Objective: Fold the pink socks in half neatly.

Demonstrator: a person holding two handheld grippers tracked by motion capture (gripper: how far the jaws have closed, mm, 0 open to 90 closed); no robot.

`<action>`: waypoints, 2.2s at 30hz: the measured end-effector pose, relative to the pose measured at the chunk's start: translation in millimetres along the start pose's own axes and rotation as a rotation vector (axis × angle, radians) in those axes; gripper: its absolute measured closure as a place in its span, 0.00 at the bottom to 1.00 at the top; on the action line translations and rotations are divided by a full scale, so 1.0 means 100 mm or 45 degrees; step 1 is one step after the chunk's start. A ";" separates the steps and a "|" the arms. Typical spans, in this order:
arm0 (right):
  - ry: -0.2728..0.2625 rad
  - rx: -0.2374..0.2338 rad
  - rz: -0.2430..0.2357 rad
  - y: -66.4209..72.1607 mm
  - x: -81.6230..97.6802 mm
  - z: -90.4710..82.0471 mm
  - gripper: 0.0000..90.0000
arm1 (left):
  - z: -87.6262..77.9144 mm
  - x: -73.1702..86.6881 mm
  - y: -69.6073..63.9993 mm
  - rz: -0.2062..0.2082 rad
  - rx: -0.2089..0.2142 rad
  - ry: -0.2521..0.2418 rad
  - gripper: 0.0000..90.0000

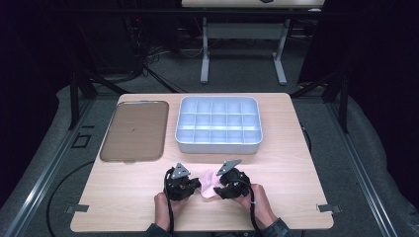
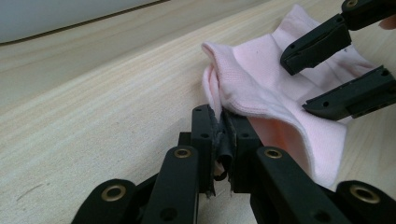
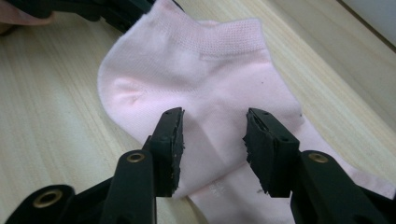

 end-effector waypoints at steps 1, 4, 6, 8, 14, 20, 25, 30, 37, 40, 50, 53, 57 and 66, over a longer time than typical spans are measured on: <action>-0.006 -0.005 0.006 0.00 0.01 0.01 0.62 | 0.00 0.00 0.00 0.003 -0.001 0.001 0.93; -0.013 -0.022 0.003 -0.02 0.03 0.01 0.62 | 0.00 0.00 0.00 0.002 -0.005 0.000 0.92; -0.042 -0.027 0.000 -0.03 0.06 0.01 0.61 | -0.01 0.00 0.01 -0.016 0.003 -0.015 0.89; -0.050 -0.039 0.002 -0.04 0.08 0.01 0.61 | -0.01 0.00 0.01 -0.029 0.005 -0.022 0.86; -0.091 -0.053 0.007 -0.05 0.09 -0.07 0.49 | -0.06 0.00 0.04 -0.068 0.025 -0.046 0.82; -0.202 0.049 0.178 -0.30 0.25 -0.48 0.53 | -0.09 0.02 0.06 -0.089 0.030 -0.041 0.83; -0.097 0.190 0.379 -0.54 0.59 -0.64 0.62 | -0.06 0.03 0.04 -0.065 0.010 -0.012 0.85; -0.060 0.190 0.431 -0.57 0.69 -0.59 0.67 | -0.05 0.03 0.03 -0.052 0.010 -0.006 0.87; -0.082 0.143 0.443 -0.55 0.72 -0.54 0.91 | -0.05 0.03 0.03 -0.053 0.003 -0.003 0.90; -0.113 0.157 0.443 -0.52 0.70 -0.57 0.93 | -0.05 0.03 0.03 -0.053 0.004 -0.002 0.90; -0.190 0.092 0.365 -0.33 0.39 -0.78 0.94 | -0.05 0.03 0.03 -0.058 0.005 -0.003 0.90; -0.196 0.081 0.346 -0.30 0.32 -0.81 0.94 | -0.04 0.03 0.03 -0.063 0.007 -0.004 0.90; -0.217 0.029 0.293 -0.20 0.11 -0.79 0.94 | -0.04 0.03 0.03 -0.065 0.005 -0.004 0.90; -0.199 -0.044 0.214 -0.08 -0.20 -0.61 0.94 | -0.04 0.03 0.04 -0.061 0.008 -0.004 0.90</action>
Point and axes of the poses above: each handheld gripper's, and its own axes: z roughly forward along the jaws, x roughly out of its underside, y roughly to its left, the point moved 2 cm from there along z, roughly forward along the jaws, and after that the axes turned 5 degrees about -y, right-handed, at the moved point
